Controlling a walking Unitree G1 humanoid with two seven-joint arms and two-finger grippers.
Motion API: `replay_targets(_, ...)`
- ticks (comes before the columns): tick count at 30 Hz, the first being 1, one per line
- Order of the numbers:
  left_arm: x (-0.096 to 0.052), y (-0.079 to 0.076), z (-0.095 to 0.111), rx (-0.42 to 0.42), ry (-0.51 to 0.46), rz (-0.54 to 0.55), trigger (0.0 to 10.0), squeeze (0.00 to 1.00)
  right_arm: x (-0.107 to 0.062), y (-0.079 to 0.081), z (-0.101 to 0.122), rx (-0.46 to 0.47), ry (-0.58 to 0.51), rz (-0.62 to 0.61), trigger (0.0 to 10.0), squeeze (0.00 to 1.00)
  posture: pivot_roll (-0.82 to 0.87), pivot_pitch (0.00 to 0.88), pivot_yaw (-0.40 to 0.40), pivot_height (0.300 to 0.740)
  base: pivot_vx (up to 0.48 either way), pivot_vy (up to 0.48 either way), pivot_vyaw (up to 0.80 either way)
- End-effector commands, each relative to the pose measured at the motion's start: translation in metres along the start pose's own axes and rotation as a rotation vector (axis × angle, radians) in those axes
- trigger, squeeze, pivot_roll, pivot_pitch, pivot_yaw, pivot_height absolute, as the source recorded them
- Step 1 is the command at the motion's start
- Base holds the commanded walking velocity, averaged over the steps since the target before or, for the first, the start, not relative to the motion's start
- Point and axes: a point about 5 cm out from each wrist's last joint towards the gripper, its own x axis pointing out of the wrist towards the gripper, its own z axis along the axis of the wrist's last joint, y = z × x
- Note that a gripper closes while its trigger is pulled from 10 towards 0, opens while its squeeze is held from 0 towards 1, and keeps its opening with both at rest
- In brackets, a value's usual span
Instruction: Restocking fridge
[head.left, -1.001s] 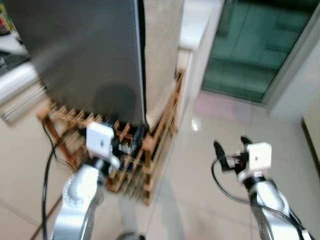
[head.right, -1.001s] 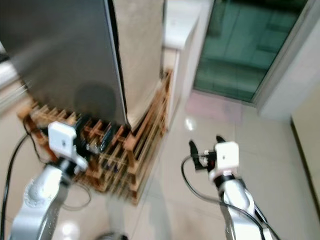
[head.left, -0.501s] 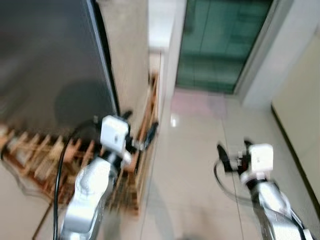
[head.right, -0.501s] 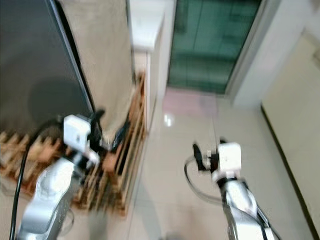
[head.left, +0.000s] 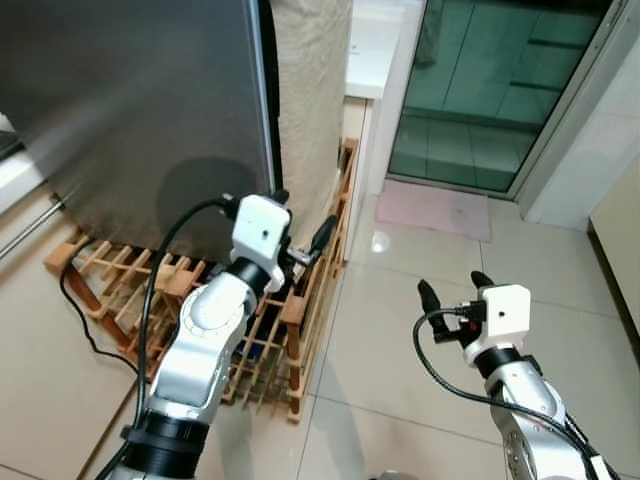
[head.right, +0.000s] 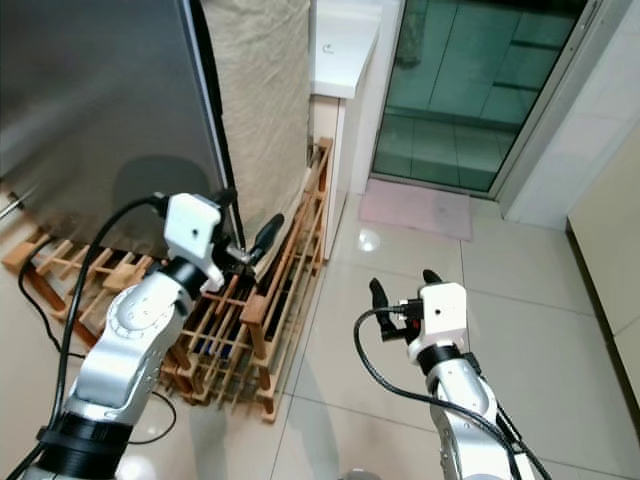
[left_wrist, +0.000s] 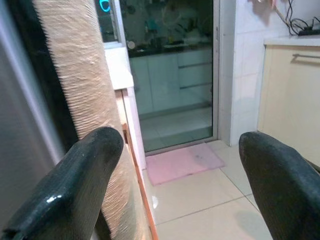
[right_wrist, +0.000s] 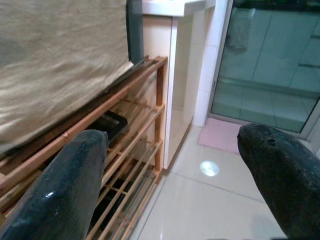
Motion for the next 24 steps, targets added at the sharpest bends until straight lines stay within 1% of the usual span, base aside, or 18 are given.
replay_targets(1, 0.005, -0.001, 0.002, 0.025, 0.005, -0.014, 10.0, 0.00, -0.001, -0.002, 0.000, -0.008, -0.006, -0.009, 10.0, 0.00, -0.07, 0.024, 0.025, 0.731, 0.000, 0.000, 0.00)
replay_targets(5, 0.011, 0.003, 0.001, 0.049, 0.016, 0.015, 10.0, 0.00, -0.004, 0.000, -0.005, -0.001, 0.006, -0.013, 10.0, 0.00, -0.07, 0.030, 0.028, 0.731, 0.000, 0.000, 0.00)
replay_targets(12, 0.019, 0.011, 0.001, 0.058, 0.017, 0.051, 10.0, 0.00, -0.005, 0.000, -0.007, -0.001, 0.018, -0.017, 10.0, 0.00, -0.07, 0.037, 0.023, 0.731, 0.000, 0.000, 0.00)
replay_targets(18, 0.018, 0.017, 0.001, 0.059, 0.021, 0.080, 10.0, 0.00, -0.004, -0.007, -0.014, -0.006, 0.036, -0.022, 10.0, 0.00, -0.07, 0.038, 0.019, 0.731, 0.000, 0.000, 0.00)
replay_targets(24, 0.017, 0.018, -0.003, 0.058, 0.037, 0.094, 10.0, 0.00, -0.005, -0.008, -0.019, -0.005, 0.049, -0.021, 10.0, 0.00, -0.07, 0.036, 0.016, 0.731, 0.000, 0.000, 0.00)
